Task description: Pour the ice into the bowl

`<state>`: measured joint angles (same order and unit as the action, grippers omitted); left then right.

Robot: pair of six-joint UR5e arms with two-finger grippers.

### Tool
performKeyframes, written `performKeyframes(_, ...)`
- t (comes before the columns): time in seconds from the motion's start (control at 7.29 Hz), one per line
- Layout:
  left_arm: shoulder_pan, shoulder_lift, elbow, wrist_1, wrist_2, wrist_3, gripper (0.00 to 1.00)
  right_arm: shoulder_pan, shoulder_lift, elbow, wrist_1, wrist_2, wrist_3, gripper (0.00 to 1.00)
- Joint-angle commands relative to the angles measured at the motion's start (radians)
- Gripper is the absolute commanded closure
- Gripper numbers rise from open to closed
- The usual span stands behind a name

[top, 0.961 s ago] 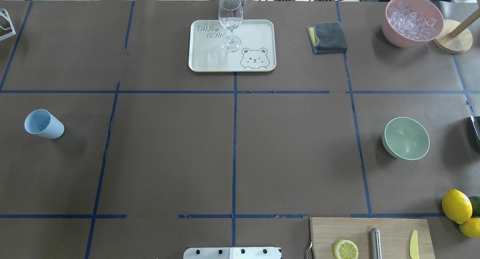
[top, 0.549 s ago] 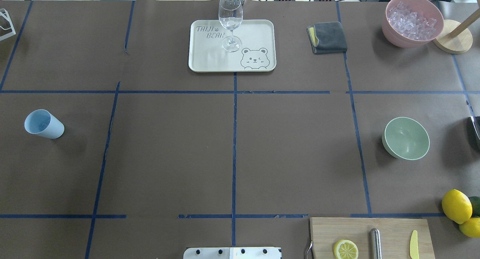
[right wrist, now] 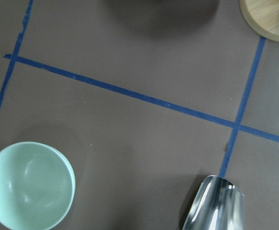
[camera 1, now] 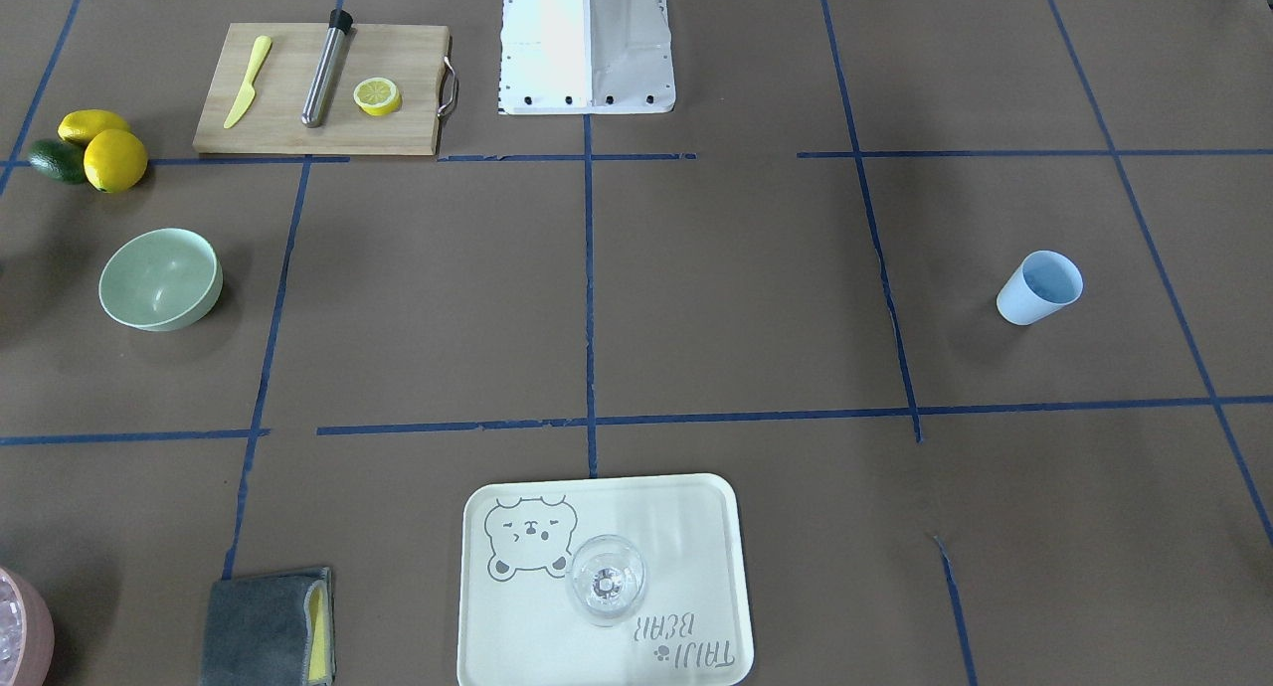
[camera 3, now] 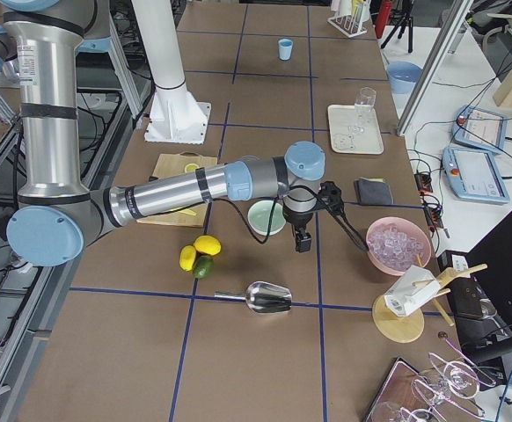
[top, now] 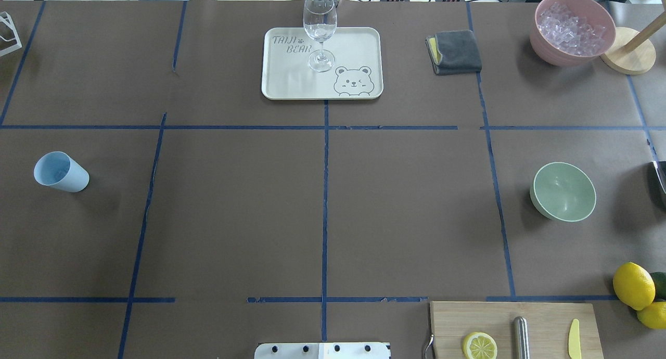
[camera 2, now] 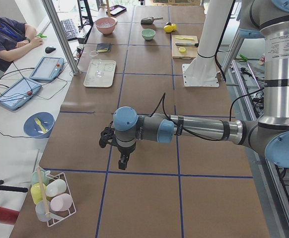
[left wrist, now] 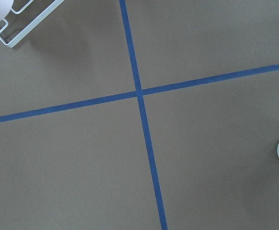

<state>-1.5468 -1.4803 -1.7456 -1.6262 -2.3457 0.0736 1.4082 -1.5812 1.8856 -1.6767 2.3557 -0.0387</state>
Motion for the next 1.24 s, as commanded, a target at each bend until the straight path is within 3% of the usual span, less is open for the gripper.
performKeyframes(0.0,0.001,0.000,0.000,-0.003,-0.001,0.000,0.00,-0.127,0.007,0.043,0.002,-0.042,0.182,0.00)
performKeyframes(0.14,0.001,0.000,0.000,-0.003,-0.001,0.000,0.00,-0.153,0.006,0.049,0.002,-0.044,0.265,0.01)
performKeyframes(0.27,0.001,0.000,-0.002,-0.003,-0.001,0.000,0.00,-0.197,-0.005,0.046,0.071,-0.050,0.364,0.04)
performKeyframes(0.55,0.001,0.000,-0.002,-0.003,-0.001,0.000,0.00,-0.326,-0.078,0.035,0.345,-0.128,0.640,0.19)
performKeyframes(0.82,0.001,-0.002,-0.002,-0.004,-0.001,0.000,0.00,-0.400,-0.082,-0.066,0.493,-0.191,0.704,0.30)
performKeyframes(1.1,-0.001,-0.002,-0.003,-0.004,-0.001,0.000,0.00,-0.435,-0.083,-0.158,0.622,-0.200,0.704,0.30)
